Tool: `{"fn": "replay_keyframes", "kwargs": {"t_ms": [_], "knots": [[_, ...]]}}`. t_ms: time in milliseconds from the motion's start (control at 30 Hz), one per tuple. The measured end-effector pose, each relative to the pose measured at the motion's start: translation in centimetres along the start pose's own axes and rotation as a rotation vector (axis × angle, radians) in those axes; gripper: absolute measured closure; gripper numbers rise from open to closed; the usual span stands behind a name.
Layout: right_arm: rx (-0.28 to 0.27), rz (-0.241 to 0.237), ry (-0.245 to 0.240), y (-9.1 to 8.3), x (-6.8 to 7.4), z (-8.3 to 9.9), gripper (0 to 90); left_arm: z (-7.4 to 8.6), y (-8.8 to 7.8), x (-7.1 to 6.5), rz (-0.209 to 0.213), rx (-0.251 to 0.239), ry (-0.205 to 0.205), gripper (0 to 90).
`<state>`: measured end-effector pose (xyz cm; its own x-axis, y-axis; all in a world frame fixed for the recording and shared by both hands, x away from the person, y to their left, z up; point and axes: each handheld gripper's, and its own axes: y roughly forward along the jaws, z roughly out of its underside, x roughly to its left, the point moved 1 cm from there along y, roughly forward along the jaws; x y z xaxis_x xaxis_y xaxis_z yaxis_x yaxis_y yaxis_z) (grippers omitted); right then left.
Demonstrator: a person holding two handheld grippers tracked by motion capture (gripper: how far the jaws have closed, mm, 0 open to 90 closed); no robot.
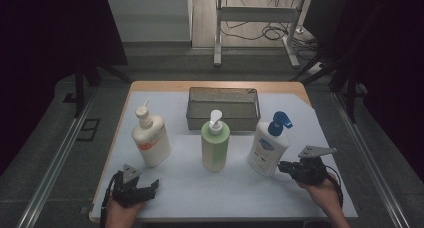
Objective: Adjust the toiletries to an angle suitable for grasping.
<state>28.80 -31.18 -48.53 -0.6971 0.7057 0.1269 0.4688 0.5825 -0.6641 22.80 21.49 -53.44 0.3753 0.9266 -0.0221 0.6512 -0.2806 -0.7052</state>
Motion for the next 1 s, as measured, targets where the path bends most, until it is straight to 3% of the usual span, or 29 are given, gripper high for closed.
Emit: {"fn": "replay_keyframes", "kwargs": {"t_ms": [200,433,1000], "knots": [[-0.01,0.024,-0.001,-0.7,0.7,0.4,58.8,0.0,0.0,0.0,0.0,0.0,0.0,12.3],[-0.03,0.04,-0.016,-1.7,1.6,0.0,45.7,0.0,0.0,0.0,0.0,0.0,0.0,12.3],[-0.077,0.064,-0.047,-2.7,2.8,-2.3,28.3,0.0,0.0,0.0,-0.001,0.0,0.0,12.3]]}}
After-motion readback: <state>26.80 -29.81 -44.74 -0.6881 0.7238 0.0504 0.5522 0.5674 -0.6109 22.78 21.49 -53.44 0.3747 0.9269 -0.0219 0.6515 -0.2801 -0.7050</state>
